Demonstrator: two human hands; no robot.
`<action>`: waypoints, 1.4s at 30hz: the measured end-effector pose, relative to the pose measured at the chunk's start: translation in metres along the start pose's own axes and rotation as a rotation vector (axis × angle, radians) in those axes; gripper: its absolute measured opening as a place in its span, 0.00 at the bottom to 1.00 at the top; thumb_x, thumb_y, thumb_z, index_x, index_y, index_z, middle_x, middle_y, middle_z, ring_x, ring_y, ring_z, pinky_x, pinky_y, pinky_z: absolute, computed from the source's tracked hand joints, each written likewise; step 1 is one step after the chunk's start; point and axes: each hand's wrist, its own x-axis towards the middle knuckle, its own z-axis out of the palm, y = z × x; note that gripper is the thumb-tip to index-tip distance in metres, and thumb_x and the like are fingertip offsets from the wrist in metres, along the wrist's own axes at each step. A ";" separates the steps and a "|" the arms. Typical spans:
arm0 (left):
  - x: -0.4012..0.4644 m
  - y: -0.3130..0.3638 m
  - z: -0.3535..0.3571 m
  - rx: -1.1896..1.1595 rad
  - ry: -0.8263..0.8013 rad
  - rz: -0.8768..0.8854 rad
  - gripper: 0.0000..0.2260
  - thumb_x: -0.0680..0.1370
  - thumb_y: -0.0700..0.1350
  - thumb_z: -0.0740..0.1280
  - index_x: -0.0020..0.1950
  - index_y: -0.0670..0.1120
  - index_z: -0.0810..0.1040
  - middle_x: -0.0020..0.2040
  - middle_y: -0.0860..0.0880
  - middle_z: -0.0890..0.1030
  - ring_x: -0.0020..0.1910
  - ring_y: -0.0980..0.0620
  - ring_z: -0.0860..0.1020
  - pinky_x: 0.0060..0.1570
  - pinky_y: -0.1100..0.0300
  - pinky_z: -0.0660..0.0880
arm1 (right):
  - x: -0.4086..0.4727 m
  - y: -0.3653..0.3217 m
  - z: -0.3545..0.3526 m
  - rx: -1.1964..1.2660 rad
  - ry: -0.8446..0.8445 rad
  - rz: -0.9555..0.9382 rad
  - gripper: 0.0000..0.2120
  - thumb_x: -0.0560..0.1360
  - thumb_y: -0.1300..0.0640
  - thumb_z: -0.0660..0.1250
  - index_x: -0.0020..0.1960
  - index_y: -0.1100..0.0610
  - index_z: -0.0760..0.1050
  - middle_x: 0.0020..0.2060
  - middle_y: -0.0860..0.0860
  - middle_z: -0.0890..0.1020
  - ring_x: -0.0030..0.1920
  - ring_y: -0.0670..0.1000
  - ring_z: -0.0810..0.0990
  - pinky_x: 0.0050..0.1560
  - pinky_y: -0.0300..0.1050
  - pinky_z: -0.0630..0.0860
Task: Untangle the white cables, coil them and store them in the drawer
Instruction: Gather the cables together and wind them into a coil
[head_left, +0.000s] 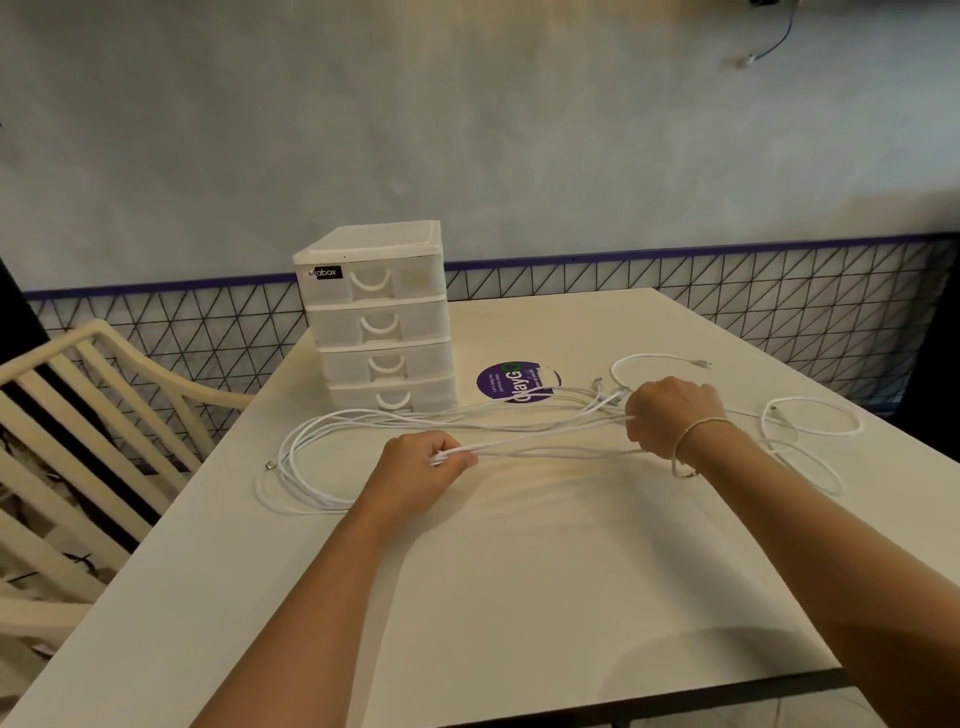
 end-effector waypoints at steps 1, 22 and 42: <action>0.000 0.000 0.000 0.002 -0.004 0.003 0.07 0.74 0.48 0.70 0.36 0.52 0.77 0.38 0.49 0.80 0.39 0.53 0.74 0.38 0.64 0.68 | 0.001 0.003 -0.001 0.042 -0.045 -0.007 0.11 0.74 0.57 0.63 0.54 0.49 0.78 0.53 0.51 0.79 0.54 0.55 0.77 0.53 0.47 0.69; 0.001 -0.005 -0.004 -0.140 -0.112 -0.016 0.08 0.74 0.46 0.71 0.35 0.54 0.80 0.34 0.55 0.79 0.33 0.60 0.73 0.32 0.74 0.66 | 0.006 0.079 -0.009 0.818 -0.322 0.045 0.09 0.75 0.48 0.65 0.42 0.50 0.82 0.35 0.49 0.78 0.39 0.50 0.70 0.43 0.43 0.70; 0.005 -0.007 0.007 0.070 0.007 -0.052 0.07 0.76 0.46 0.68 0.39 0.48 0.80 0.41 0.45 0.82 0.42 0.50 0.75 0.38 0.64 0.68 | 0.010 0.073 -0.044 1.316 0.385 0.432 0.21 0.66 0.50 0.75 0.25 0.56 0.67 0.25 0.50 0.68 0.28 0.47 0.63 0.34 0.40 0.65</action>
